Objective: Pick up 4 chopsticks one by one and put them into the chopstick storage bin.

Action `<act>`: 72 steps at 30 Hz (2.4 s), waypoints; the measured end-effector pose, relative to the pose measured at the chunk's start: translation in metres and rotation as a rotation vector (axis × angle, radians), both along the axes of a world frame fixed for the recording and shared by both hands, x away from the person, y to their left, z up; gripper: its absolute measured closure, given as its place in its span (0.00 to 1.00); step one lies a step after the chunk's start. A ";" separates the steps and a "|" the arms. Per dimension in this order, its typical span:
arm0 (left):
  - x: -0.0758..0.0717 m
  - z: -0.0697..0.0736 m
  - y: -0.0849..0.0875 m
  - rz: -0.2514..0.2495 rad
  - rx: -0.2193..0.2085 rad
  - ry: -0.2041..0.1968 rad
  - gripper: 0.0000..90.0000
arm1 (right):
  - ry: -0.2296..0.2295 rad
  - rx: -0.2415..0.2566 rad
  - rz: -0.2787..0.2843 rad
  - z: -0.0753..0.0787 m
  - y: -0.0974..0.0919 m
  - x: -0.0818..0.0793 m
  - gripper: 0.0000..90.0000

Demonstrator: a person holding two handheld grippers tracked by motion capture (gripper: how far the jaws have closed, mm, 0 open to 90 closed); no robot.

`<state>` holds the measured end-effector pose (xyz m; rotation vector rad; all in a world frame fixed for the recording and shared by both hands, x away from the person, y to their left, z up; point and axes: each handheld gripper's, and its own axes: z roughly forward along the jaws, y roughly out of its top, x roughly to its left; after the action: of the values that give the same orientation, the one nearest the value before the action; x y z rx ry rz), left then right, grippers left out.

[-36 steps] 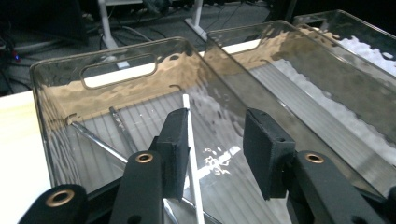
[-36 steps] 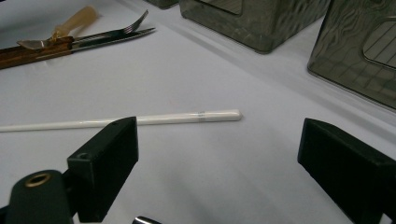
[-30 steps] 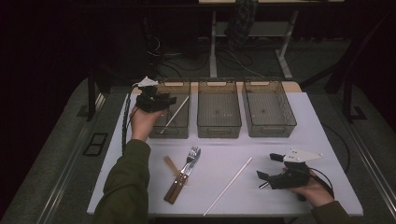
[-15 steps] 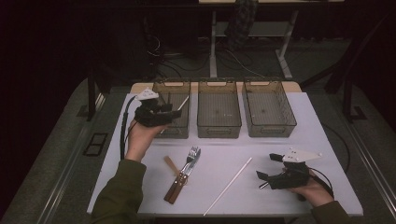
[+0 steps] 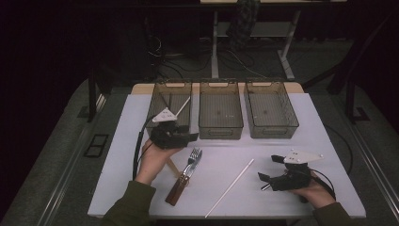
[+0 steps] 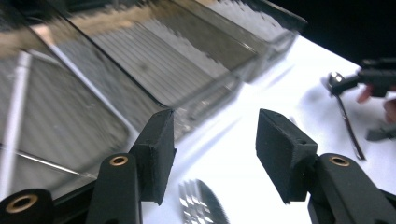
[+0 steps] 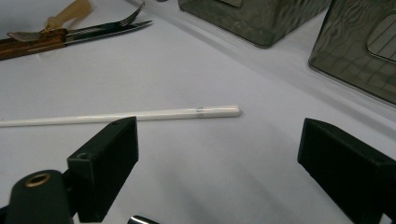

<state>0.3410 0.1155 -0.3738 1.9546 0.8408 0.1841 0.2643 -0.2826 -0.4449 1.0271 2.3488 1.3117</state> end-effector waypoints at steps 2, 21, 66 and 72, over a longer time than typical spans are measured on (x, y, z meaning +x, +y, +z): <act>-0.006 -0.006 -0.007 -0.021 0.024 0.013 0.54 | -0.002 0.000 -0.002 0.000 0.000 0.000 0.13; -0.042 -0.024 -0.068 -0.177 0.102 0.033 0.73 | -0.005 -0.014 -0.004 -0.001 -0.001 0.000 0.13; -0.070 -0.071 -0.131 -0.270 0.260 0.095 0.91 | -0.011 -0.033 0.006 -0.001 0.001 0.000 0.13; -0.069 -0.070 -0.130 -0.276 0.271 0.094 0.92 | -0.011 -0.030 0.003 -0.001 0.001 0.000 0.13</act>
<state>0.2716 -0.0145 -0.4439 2.3262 0.6201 0.0432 0.2644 -0.2820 -0.4459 1.0057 2.3558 1.2758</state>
